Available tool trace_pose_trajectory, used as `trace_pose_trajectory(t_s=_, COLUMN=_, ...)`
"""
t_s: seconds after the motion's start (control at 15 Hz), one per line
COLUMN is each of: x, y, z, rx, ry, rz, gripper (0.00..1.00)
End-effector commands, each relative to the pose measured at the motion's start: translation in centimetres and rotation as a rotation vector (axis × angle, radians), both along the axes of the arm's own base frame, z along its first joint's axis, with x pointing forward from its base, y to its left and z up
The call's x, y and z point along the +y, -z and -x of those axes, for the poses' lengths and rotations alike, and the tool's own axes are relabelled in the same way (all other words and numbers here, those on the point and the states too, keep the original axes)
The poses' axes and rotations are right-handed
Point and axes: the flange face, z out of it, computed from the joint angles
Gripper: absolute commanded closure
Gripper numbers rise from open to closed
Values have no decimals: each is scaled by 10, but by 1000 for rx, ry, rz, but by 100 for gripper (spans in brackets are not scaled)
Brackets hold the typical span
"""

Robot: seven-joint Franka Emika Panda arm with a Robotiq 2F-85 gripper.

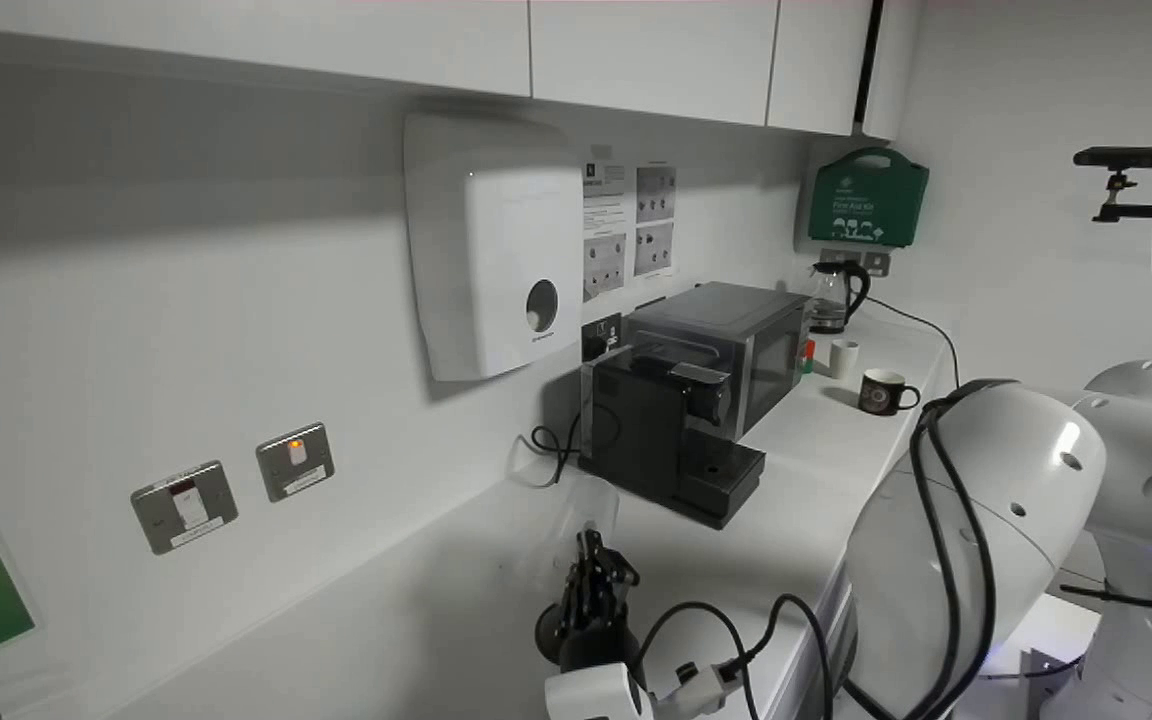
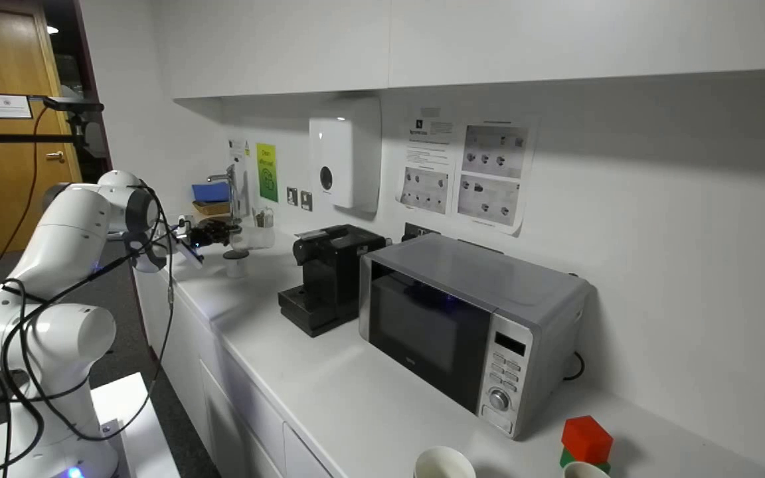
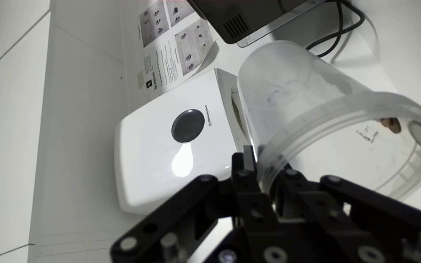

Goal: Take the mug from the coffee maker and put it on the counter, and pour the content from the transparent cup into the mug

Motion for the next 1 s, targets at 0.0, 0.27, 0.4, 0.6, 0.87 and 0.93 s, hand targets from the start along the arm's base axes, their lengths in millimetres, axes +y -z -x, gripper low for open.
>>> trace_pose_trajectory(t_s=0.0, x=1, y=-10, z=0, rx=-45, ry=12, rz=33, gripper=98)
trace_pose_trajectory(t_s=0.27, x=1, y=-10, z=2, rx=-50, ry=12, rz=38, gripper=98)
trace_pose_trajectory(t_s=0.4, x=2, y=-9, z=2, rx=-52, ry=12, rz=40, gripper=98)
trace_pose_trajectory(t_s=0.6, x=1, y=-10, z=2, rx=-56, ry=18, rz=44, gripper=98)
trace_pose_trajectory(t_s=0.87, x=1, y=-11, z=3, rx=-71, ry=30, rz=61, gripper=98)
trace_pose_trajectory(t_s=0.93, x=1, y=-10, z=3, rx=-73, ry=31, rz=65, gripper=98)
